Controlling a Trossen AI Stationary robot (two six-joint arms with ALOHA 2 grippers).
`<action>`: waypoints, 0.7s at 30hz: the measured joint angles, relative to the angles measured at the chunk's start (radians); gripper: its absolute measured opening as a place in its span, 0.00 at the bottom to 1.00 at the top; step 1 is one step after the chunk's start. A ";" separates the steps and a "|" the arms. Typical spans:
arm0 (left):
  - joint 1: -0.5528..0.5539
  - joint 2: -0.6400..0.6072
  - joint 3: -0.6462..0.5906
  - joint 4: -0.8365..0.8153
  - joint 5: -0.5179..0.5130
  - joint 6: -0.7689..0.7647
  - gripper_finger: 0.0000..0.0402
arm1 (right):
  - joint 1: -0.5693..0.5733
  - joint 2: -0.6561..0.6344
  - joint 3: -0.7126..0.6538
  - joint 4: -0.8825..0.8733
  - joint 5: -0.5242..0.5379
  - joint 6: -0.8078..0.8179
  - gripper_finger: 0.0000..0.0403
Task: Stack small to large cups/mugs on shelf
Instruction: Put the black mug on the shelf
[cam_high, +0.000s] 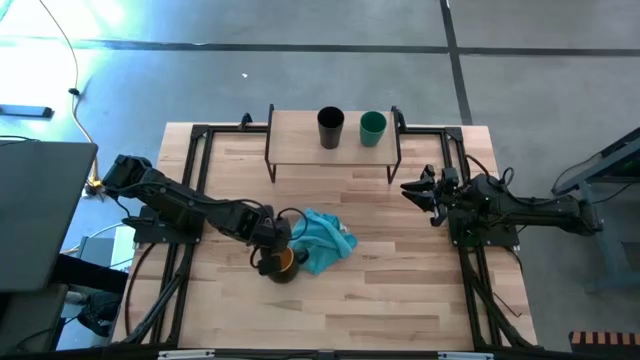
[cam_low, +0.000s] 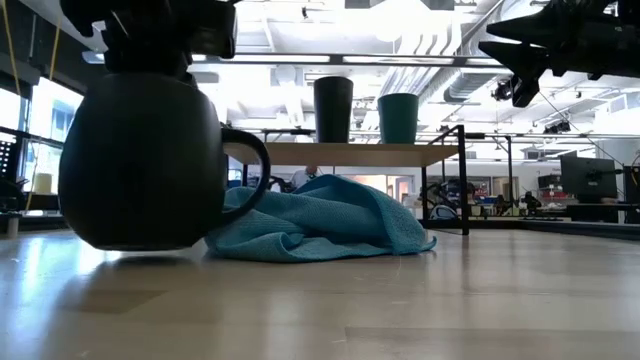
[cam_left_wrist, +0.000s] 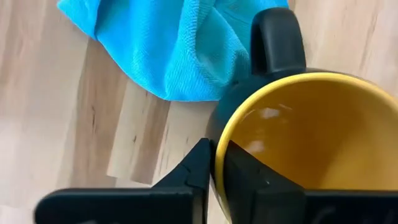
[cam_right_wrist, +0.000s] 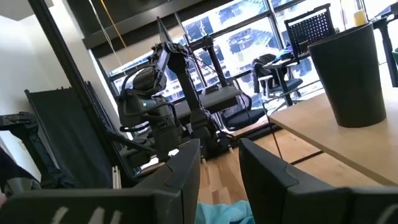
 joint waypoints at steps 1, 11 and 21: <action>0.000 0.000 0.000 -0.001 -0.003 0.016 0.03 | 0.000 0.000 0.000 0.000 0.000 0.000 0.26; -0.001 -0.002 0.001 -0.036 -0.076 0.318 0.03 | 0.000 0.000 0.000 0.000 0.000 0.015 0.26; 0.032 -0.002 0.002 -0.060 -0.205 0.537 0.05 | 0.000 0.000 0.000 0.001 0.000 0.037 0.26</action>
